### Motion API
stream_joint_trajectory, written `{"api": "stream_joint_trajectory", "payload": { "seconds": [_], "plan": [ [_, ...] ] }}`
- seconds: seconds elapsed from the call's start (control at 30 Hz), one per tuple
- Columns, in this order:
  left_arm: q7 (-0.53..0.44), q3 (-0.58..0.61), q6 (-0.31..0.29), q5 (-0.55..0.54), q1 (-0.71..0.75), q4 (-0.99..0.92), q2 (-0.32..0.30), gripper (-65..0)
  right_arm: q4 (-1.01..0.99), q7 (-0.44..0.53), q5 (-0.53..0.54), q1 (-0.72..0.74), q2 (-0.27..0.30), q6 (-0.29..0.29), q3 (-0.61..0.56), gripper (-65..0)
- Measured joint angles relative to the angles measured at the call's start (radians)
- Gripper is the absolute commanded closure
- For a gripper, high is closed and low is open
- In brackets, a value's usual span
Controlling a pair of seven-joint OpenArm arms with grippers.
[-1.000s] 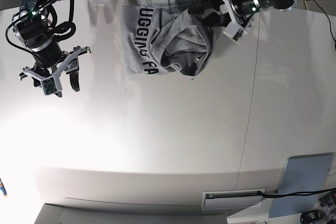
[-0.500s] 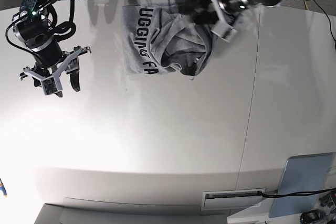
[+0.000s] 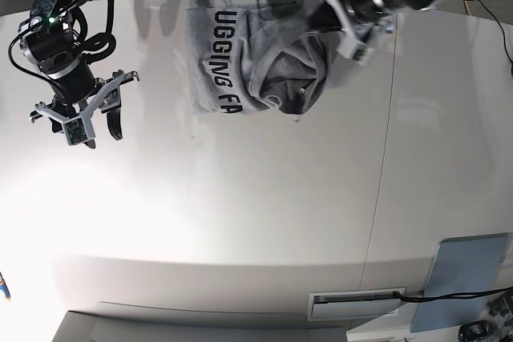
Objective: Fold the T-shirt properly
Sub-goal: 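Drag the bundle with the left gripper and lay it flat, then release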
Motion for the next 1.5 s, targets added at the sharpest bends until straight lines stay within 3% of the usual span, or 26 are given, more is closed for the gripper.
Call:
{"api": "stream_joint_trajectory", "payload": {
  "seconds": [0.17, 0.27, 0.37, 0.57, 0.73, 0.9, 1.03, 1.27, 1.5],
  "plan": [
    [0.007, -0.22, -0.073, -0.043, 0.022, 0.002, 0.0, 0.0, 0.0, 0.0, 0.0, 0.0, 0.0, 0.0, 0.0, -28.8],
    [-0.004, -0.277, -0.095, -0.025, 0.024, 0.002, 0.0, 0.0, 0.0, 0.0, 0.0, 0.0, 0.0, 0.0, 0.0, -28.8],
    [-0.095, -0.268, -0.099, 0.044, 0.024, -0.012, 0.001, 0.0, 0.0, 0.0, 0.0, 0.0, 0.0, 0.0, 0.0, -28.8],
    [-0.327, -0.235, -0.09, 0.291, 0.023, -0.124, 0.002, 0.0, 0.0, 0.0, 0.0, 0.0, 0.0, 0.0, 0.0, -28.8],
    [-0.468, -0.233, -0.039, 0.435, -0.031, -0.304, 0.004, 0.0, 0.0, 0.0, 0.0, 0.0, 0.0, 0.0, 0.0, -28.8],
    [-0.602, -0.238, -0.054, 0.442, -0.179, -0.473, 0.001, 0.0, 0.0, 0.0, 0.0, 0.0, 0.0, 0.0, 0.0, -28.8],
    [-0.62, -0.239, -0.1, 0.421, -0.303, -0.589, -0.006, 0.0, 0.0, 0.0, 0.0, 0.0, 0.0, 0.0, 0.0, -28.8],
    [-0.624, -0.088, -0.079, 0.412, -0.495, -0.742, -0.082, 0.0, 0.0, 0.0, 0.0, -0.02, 0.0, 0.021, 0.0, -28.8],
    [-0.692, 0.171, 0.065, 0.461, -0.626, -0.805, -0.092, 0.0, 0.0, 0.0, -0.001, -0.044, 0.0, 0.022, 0.0, -28.8]
  ]
}}
